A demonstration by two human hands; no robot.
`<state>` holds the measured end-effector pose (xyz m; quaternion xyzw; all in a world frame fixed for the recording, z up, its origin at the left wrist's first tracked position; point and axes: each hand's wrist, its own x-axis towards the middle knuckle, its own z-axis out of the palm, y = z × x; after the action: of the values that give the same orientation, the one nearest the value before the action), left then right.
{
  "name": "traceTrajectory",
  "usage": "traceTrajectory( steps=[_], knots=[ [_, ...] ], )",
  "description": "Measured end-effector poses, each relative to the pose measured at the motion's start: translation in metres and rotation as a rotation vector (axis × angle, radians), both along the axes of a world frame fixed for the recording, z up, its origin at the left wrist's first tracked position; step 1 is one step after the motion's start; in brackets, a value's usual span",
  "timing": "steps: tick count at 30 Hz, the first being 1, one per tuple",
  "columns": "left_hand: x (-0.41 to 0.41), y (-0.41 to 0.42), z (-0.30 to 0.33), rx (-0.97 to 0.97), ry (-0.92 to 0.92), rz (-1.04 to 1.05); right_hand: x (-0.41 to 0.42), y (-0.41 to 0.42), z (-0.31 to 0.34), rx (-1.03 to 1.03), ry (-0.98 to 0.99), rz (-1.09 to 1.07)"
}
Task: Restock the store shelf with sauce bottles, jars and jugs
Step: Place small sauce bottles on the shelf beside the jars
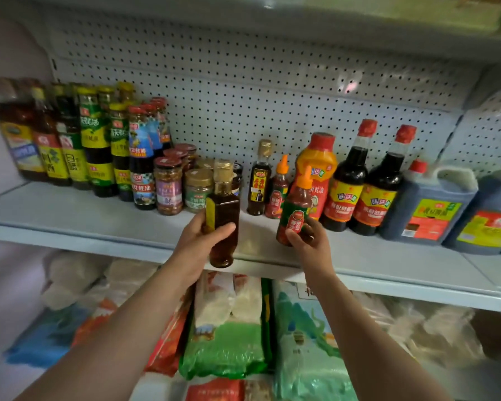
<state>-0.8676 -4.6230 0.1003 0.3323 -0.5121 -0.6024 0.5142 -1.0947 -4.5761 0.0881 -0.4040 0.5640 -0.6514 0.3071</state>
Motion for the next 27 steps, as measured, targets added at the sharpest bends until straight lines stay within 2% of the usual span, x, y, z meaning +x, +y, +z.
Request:
traceTrajectory(
  steps=[5, 11, 14, 18, 27],
  knots=[
    [-0.004, -0.026, -0.002, 0.081, 0.045, -0.023, -0.011, -0.033, -0.004, 0.053, 0.135, -0.024],
    [-0.004, -0.05, -0.002, 0.181, 0.113, -0.229, -0.012, -0.055, -0.006, 0.141, 0.34, -0.067],
    [-0.007, -0.066, 0.0, 0.129, 0.16, -0.299, -0.015, -0.06, -0.007, 0.171, 0.434, -0.078],
    [-0.013, -0.09, 0.001, 0.064, 0.129, -0.369, -0.014, -0.065, -0.006, 0.201, 0.5, -0.083],
    [-0.023, -0.127, 0.001, 0.024, 0.035, -0.482, -0.01, -0.065, -0.009, 0.227, 0.519, -0.12]
  ],
)
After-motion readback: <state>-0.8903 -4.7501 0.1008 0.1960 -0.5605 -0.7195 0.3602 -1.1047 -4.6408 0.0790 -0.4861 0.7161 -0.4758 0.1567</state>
